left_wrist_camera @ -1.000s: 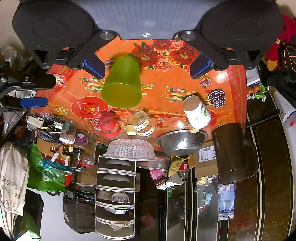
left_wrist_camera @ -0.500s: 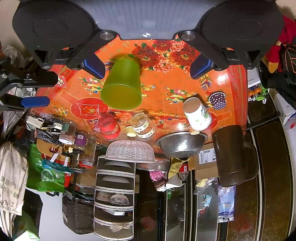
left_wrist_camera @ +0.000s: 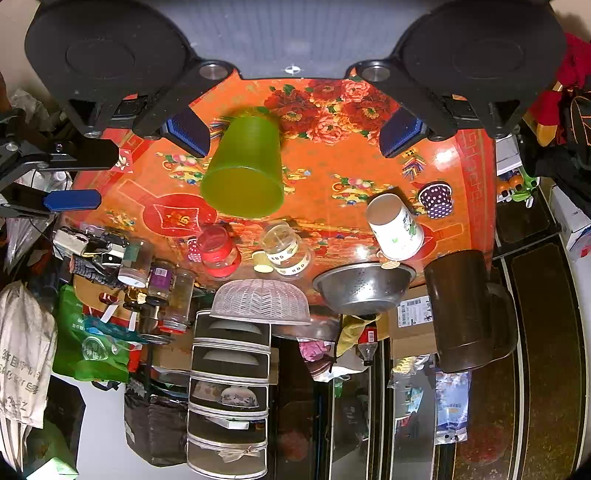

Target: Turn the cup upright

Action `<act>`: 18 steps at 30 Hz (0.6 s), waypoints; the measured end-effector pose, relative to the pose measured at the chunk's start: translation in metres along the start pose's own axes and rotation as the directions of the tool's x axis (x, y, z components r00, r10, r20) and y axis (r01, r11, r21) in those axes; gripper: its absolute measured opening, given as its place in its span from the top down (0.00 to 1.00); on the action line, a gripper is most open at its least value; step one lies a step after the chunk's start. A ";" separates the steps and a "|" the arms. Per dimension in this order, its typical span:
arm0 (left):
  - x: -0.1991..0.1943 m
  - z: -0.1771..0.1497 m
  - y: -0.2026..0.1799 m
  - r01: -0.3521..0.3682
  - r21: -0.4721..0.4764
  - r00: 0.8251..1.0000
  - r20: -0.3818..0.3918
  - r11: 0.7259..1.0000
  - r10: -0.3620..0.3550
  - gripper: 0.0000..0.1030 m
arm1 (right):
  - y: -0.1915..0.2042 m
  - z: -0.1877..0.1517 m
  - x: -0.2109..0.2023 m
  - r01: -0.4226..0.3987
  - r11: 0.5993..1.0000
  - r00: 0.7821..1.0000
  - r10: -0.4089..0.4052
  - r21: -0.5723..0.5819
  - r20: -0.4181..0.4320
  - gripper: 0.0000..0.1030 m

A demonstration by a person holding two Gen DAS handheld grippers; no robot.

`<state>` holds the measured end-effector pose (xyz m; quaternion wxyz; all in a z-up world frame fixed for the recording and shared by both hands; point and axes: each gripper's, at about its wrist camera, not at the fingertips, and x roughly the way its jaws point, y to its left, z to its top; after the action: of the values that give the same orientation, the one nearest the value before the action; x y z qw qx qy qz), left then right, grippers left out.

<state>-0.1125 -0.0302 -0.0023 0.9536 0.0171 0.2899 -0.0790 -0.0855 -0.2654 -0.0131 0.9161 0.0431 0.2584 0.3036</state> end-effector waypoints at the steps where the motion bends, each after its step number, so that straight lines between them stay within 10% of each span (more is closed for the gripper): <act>1: 0.000 0.000 -0.001 0.001 0.001 1.000 0.000 1.000 -0.001 0.03 | 0.000 0.000 0.000 0.000 1.000 1.000 0.000 0.000 0.001 0.01; 18: 0.000 0.002 -0.003 0.012 -0.002 1.000 0.008 1.000 -0.012 0.03 | 0.003 0.002 -0.002 0.014 1.000 1.000 -0.014 -0.016 0.008 0.01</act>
<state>-0.1121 -0.0328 -0.0009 0.9543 0.0139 0.2863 -0.0843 -0.0873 -0.2638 -0.0103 0.9195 0.0353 0.2525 0.2991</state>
